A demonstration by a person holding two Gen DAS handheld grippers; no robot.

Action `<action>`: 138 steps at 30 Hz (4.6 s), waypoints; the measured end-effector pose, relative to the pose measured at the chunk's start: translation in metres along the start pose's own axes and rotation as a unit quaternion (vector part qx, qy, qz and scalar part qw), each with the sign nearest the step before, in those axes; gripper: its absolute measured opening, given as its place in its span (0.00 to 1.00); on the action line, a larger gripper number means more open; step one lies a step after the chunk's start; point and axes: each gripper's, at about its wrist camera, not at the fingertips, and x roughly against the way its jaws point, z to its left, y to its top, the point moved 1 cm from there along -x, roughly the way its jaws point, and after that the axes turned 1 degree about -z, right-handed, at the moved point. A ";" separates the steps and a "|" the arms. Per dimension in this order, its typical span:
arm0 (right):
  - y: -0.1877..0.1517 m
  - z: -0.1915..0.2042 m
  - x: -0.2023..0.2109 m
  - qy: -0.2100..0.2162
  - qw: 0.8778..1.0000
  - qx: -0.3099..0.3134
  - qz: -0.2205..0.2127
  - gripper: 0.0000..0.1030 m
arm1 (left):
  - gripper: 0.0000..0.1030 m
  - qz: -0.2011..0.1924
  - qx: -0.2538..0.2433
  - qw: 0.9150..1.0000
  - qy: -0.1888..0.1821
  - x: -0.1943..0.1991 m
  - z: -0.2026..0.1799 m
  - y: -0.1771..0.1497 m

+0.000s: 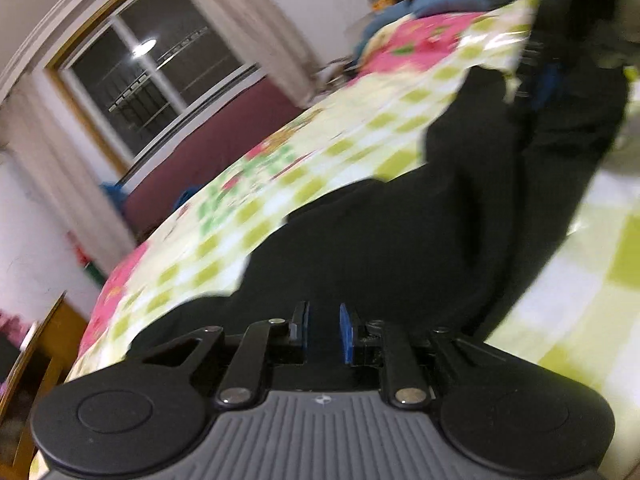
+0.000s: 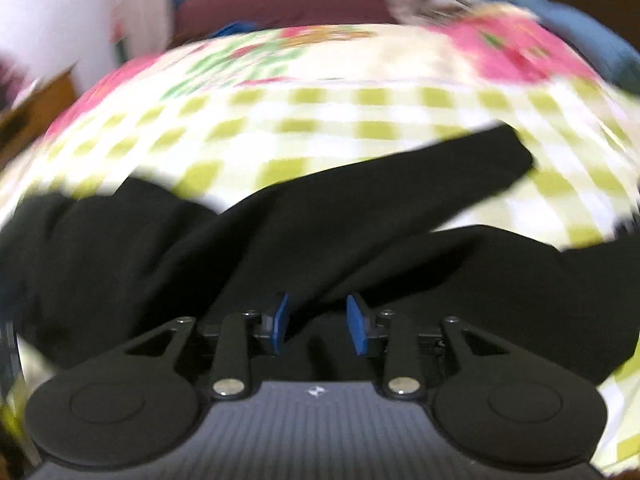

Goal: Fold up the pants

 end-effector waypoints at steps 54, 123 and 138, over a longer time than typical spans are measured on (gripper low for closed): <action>-0.008 -0.177 0.104 0.049 0.931 -0.292 -0.214 0.03 | 0.49 -0.025 -0.059 0.992 -0.105 0.000 -0.093 0.075; 0.038 -0.202 0.083 0.064 0.944 -0.279 -0.165 0.07 | 0.43 -0.052 -0.095 0.987 -0.119 0.021 -0.113 0.120; -0.035 -0.264 0.025 0.059 0.916 -0.379 -0.115 0.13 | 0.40 -0.023 -0.152 0.973 -0.175 0.023 -0.174 0.106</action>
